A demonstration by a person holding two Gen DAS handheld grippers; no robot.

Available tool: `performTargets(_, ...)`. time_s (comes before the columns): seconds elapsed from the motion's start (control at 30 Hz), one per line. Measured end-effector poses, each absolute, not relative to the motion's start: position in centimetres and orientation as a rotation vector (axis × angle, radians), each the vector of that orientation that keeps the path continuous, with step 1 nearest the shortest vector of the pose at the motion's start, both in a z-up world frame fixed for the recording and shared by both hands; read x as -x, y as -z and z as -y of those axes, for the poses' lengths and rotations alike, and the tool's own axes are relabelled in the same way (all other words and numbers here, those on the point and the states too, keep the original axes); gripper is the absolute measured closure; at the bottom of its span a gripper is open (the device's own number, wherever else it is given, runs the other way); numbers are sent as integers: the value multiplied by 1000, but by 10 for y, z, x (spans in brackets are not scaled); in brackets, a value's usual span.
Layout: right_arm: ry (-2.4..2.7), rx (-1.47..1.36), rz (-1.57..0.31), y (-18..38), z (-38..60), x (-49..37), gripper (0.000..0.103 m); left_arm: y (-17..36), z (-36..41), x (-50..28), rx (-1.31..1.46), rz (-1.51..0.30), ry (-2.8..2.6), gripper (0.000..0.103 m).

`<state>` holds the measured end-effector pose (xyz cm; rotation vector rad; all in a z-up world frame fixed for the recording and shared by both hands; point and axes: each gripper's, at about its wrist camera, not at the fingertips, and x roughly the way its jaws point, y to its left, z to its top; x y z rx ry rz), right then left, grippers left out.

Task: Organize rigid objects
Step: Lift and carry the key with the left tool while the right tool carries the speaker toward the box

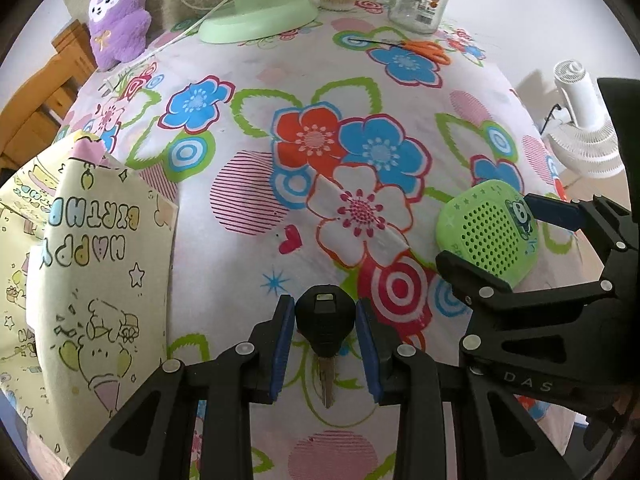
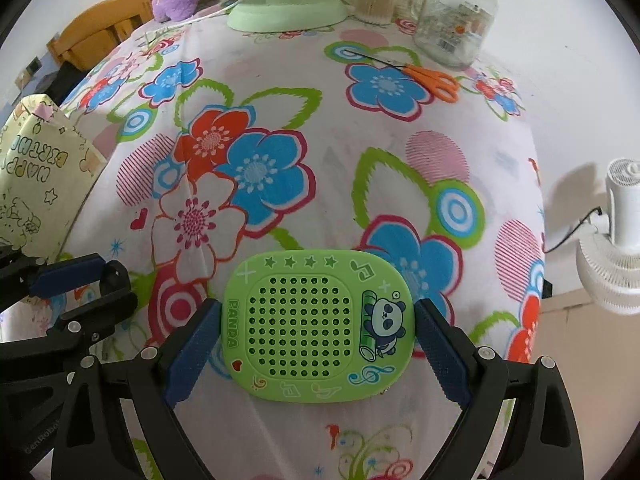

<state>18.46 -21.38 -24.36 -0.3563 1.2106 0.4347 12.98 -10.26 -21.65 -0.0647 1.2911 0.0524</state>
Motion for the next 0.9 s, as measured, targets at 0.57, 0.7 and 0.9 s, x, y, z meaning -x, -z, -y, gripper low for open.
performTargets(0.57,-343,271,-1183,205,220,-151,8,174,102,-103,29,-1233,10,72)
performTargets(0.7,-322,248,-1174,195,223,-144,8,163,101,-98,15,-1211,25,72)
performTargets(0.9,-304,230,-1155,182,224,-134,8,150,102,-92,1,-1183,45,72)
